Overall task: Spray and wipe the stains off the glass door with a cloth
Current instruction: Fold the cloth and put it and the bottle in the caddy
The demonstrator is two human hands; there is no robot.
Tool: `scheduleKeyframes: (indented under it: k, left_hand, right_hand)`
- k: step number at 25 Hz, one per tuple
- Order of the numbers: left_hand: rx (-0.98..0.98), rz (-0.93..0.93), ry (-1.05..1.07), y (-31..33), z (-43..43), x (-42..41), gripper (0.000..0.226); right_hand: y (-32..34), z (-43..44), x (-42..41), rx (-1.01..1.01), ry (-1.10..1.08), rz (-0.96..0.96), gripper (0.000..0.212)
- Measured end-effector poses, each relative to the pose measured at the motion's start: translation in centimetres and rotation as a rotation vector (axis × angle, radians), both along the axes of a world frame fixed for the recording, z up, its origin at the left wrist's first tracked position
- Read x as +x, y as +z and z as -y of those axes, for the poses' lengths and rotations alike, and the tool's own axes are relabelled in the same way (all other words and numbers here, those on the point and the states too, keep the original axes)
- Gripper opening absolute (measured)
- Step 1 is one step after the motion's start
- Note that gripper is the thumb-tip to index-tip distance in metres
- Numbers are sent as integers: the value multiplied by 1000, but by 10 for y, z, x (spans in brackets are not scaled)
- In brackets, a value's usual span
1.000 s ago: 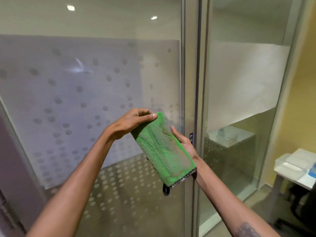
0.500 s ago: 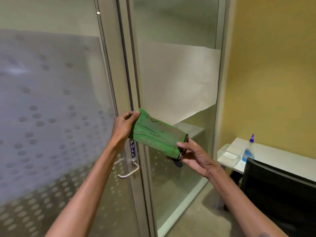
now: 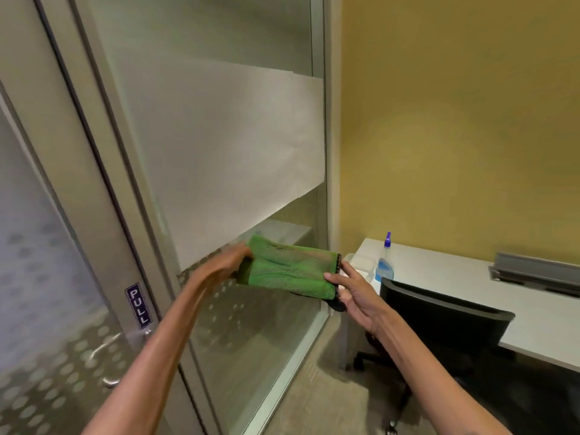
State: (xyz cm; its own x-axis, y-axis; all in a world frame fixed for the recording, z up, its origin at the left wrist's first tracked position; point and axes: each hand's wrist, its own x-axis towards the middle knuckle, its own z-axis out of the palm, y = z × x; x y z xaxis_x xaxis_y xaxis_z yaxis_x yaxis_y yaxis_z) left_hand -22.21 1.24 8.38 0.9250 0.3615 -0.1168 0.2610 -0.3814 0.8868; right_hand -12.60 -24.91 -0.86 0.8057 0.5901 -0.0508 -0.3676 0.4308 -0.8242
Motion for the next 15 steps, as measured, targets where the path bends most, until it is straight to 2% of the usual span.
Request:
scheduleKeyframes:
  k: [2, 4, 5, 9, 15]
  left_hand:
    - [0, 1, -62, -13, 7, 47, 32]
    - [-35, 52, -31, -22, 10, 94, 56]
    - [-48, 83, -15, -27, 11, 117, 60]
    - [-47, 125, 3, -49, 8, 217, 52]
    - [-67, 151, -30, -81, 1, 342, 37]
  right_hand:
    - [-8, 14, 34, -72, -76, 1, 47]
    - [-13, 23, 71, -119, -133, -5, 40]
    - [-14, 25, 90, -143, -159, -7, 39]
    - [-18, 19, 171, -276, -261, -1, 40]
    - [-37, 1, 278, -400, -453, -44, 30]
